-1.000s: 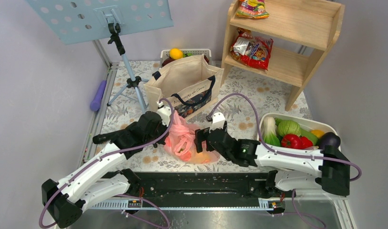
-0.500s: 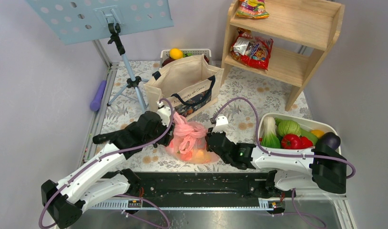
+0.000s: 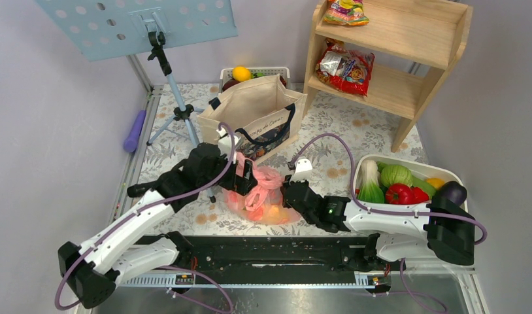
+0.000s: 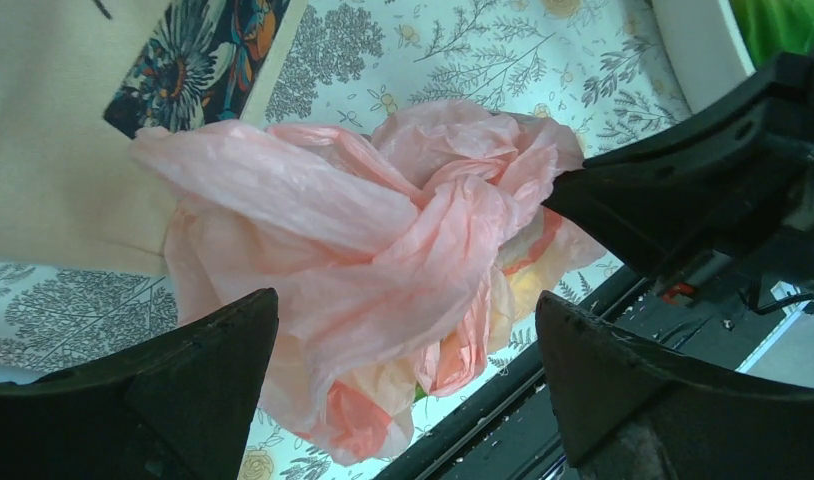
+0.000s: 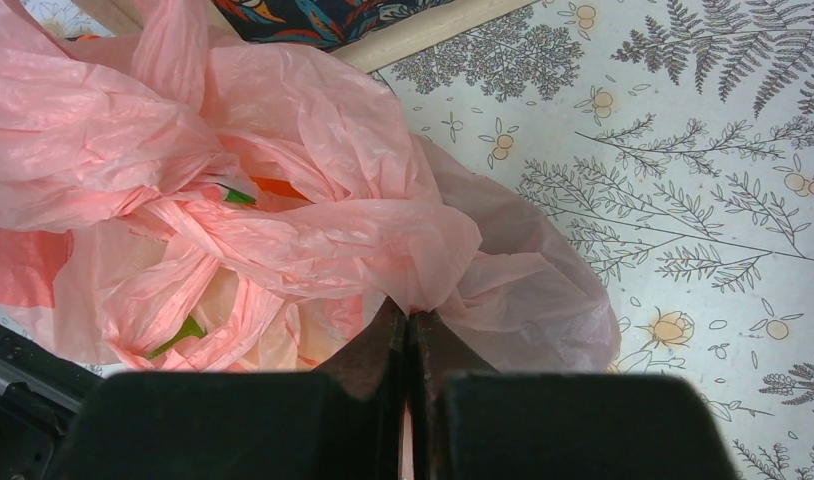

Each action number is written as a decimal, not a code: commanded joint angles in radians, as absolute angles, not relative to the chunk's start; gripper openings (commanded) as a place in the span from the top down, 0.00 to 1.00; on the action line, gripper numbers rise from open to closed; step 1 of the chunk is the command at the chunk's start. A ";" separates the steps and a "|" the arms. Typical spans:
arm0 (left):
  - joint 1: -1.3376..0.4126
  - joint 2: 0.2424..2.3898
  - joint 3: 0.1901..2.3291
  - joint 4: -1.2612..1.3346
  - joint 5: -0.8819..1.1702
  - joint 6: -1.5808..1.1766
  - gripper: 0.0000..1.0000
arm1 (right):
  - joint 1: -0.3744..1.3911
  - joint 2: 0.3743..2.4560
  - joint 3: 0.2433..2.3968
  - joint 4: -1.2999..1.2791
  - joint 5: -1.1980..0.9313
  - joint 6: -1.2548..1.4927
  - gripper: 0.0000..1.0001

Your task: Untie the knot of the grocery bags and take out the mixed food

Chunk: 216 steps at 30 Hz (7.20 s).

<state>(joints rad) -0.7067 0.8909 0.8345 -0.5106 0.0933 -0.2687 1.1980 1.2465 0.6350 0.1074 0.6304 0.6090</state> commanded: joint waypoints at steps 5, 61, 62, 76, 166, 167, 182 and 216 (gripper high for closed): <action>-0.705 1.026 0.917 -0.524 0.093 -0.299 0.01 | 1.201 1.236 0.664 0.142 0.624 0.611 1.00; -0.704 0.883 0.838 -0.547 -0.042 -0.143 1.00 | 1.163 1.218 1.077 -0.313 0.341 0.168 0.17; -0.704 0.883 0.838 -0.548 -0.041 -0.142 1.00 | 1.178 1.239 1.081 -0.304 0.337 0.167 0.17; -0.704 0.904 0.844 -0.544 -0.027 -0.148 1.00 | 1.220 1.416 1.061 -0.266 0.496 0.229 0.42; -0.836 0.714 0.796 -0.240 -0.325 -0.097 1.00 | 1.035 0.664 0.725 -0.481 0.476 0.575 0.31; -0.836 0.710 0.796 -0.241 -0.324 -0.095 1.00 | 1.034 0.672 0.747 -0.485 0.470 0.569 0.29; -0.835 0.713 0.790 -0.236 -0.312 -0.090 1.00 | 1.000 1.012 1.014 -0.475 0.498 0.412 0.10; -0.930 0.625 0.762 -0.050 0.402 -0.292 1.00 | 0.641 1.448 1.562 -0.497 0.071 0.231 1.00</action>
